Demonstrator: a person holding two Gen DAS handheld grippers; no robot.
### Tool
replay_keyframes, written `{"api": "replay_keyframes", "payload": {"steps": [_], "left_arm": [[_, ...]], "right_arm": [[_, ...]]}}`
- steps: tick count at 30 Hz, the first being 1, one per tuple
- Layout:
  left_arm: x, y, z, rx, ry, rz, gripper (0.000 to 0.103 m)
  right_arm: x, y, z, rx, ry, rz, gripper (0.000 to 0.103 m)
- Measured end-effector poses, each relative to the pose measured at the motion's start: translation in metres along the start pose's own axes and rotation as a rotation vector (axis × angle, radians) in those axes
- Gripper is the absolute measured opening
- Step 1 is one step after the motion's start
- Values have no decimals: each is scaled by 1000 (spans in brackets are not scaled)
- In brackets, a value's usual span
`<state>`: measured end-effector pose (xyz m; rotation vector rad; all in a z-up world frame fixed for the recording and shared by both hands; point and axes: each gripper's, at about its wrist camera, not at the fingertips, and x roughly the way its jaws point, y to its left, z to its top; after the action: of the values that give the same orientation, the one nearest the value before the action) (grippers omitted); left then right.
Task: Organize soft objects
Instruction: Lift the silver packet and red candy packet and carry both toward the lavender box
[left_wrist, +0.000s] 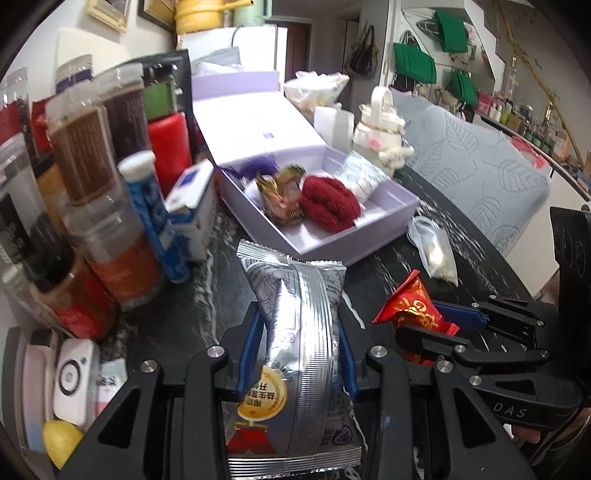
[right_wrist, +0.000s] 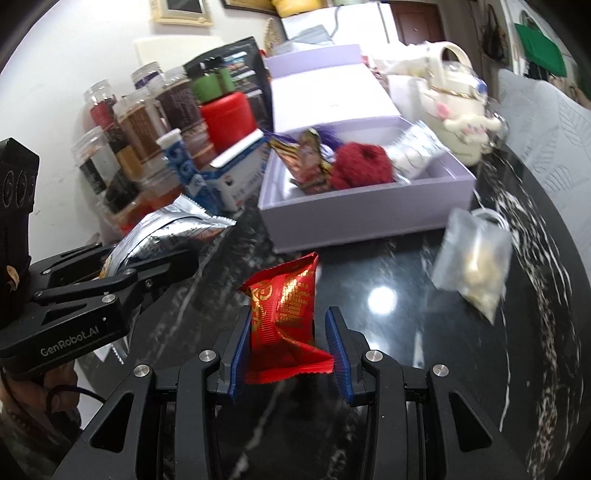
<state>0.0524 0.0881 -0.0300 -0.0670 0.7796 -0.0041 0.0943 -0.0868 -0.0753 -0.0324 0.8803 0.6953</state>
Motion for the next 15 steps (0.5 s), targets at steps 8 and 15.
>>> {"api": "replay_keyframes", "payload": {"steps": [8, 15], "left_arm": [[-14, 8, 30, -1, -74, 10, 37], [-22, 4, 59, 26, -139, 18, 37]], "right_arm": [[-7, 17, 29, -56, -49, 18, 38], [-20, 19, 58, -88, -102, 10, 38]]}}
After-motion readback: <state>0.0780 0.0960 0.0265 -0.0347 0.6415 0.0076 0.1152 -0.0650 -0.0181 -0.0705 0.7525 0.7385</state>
